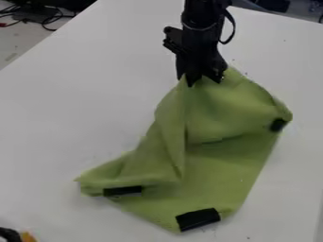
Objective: Unflod the cloth from top right to bottom left
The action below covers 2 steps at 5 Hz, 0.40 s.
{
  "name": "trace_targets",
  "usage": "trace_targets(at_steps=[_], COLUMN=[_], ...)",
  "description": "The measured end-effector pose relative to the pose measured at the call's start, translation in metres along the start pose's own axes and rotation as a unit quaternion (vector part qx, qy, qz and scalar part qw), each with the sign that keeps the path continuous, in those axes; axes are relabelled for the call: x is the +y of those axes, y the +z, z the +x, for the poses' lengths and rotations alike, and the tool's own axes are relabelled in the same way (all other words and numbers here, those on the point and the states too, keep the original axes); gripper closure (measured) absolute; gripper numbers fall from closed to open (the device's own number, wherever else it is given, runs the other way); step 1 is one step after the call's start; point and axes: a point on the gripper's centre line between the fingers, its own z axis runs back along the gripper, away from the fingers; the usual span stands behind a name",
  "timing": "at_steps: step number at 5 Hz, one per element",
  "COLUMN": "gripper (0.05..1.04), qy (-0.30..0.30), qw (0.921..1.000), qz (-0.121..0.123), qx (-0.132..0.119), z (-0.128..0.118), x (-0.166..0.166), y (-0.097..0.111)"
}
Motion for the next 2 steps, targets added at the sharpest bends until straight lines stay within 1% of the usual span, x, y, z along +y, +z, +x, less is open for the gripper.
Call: trace_targets(at_steps=[1, 2], gripper=[1.011, 1.011], qy=[-0.012, -0.013], qw=[0.9997, 0.9997], qz=[0.018, 0.018], qx=[-0.004, -0.01], z=[-0.002, -0.009], x=[0.015, 0.033], y=[-0.002, -0.008])
